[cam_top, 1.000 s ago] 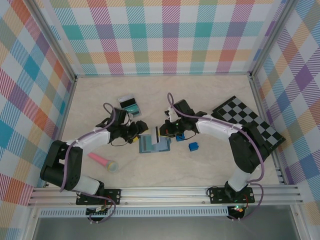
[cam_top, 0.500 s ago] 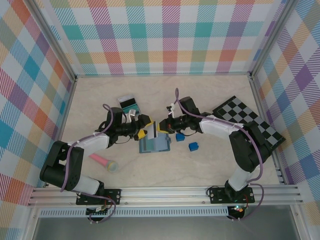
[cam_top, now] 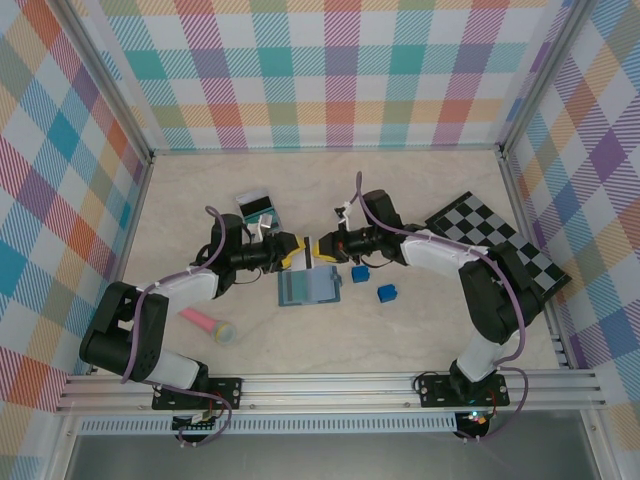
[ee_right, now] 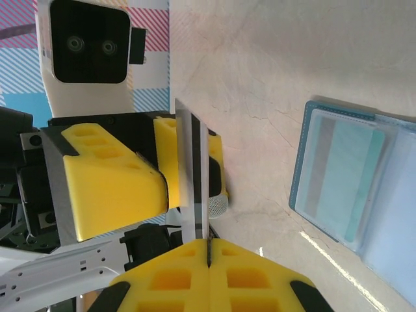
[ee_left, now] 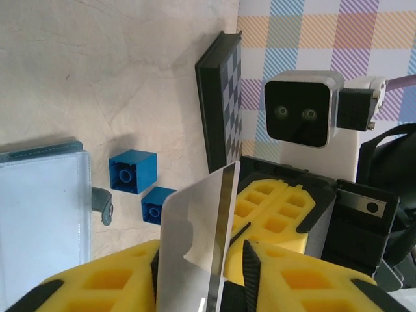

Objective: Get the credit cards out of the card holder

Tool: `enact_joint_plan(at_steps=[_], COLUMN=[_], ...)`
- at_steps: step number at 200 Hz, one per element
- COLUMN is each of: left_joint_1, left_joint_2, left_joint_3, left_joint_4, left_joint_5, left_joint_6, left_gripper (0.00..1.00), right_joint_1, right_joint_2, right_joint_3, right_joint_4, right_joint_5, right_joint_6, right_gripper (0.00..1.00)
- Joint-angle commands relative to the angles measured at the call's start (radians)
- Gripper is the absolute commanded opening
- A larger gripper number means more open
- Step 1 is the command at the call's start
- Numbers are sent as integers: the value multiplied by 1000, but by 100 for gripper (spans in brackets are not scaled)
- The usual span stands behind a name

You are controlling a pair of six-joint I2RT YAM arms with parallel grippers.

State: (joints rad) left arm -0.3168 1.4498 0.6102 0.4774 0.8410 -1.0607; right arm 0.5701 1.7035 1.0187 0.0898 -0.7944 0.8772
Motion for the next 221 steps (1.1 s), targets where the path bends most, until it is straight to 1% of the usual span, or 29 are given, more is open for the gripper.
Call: enact_joint_plan(at_steps=[1, 6, 20, 29, 36, 45, 63, 75, 92, 110, 121, 138, 156, 168, 182, 221], left_joint_1=[7, 7, 7, 7, 7, 7, 7, 7, 7, 6, 5, 5, 5, 5, 5, 18], left_joint_2=[-21, -21, -19, -19, -21, -26, -49, -74, -122, -177, -207, -242, -262, -263, -257, -182], left_joint_3=[-13, -15, -17, -16, -15, -11, 4, 23, 63, 110, 146, 210, 293, 353, 415, 540], left_joint_4=[54, 55, 53, 49, 37, 8, -91, -189, -365, -545, -648, -790, -885, -926, -935, -922], left_joint_5=[8, 4, -4, -9, -14, -26, -53, -78, -145, -236, -303, -397, -492, -557, -601, -726], left_joint_6=[-12, -12, -13, -9, -2, 16, 89, 158, 292, 449, 535, 651, 756, 806, 856, 1005], left_gripper=[25, 22, 9, 3, 0, 0, 0, 0, 0, 0, 0, 0, 0, 0, 0, 0], right_joint_1=[-4, -4, -5, -5, -5, -4, -4, -4, -5, -6, -6, -8, -9, -9, -9, -9], right_joint_2=[14, 16, 16, 13, 7, -4, -36, -58, -85, -121, -148, -186, -222, -242, -264, -308], right_joint_3=[-8, -7, -6, -7, -10, -10, 2, 20, 39, 34, 22, 4, -11, -17, -17, -27], right_joint_4=[28, 28, 19, 14, 9, -20, -136, -233, -352, -411, -432, -455, -465, -462, -467, -496], right_joint_5=[-10, -10, -5, 1, 7, 25, 106, 175, 280, 362, 407, 460, 499, 516, 521, 535], right_joint_6=[8, 7, 2, -5, -11, -29, -89, -136, -196, -243, -260, -274, -275, -270, -262, -255], right_gripper=[0, 0, 0, 0, 2, 7, 21, 33, 51, 69, 77, 85, 94, 97, 100, 100])
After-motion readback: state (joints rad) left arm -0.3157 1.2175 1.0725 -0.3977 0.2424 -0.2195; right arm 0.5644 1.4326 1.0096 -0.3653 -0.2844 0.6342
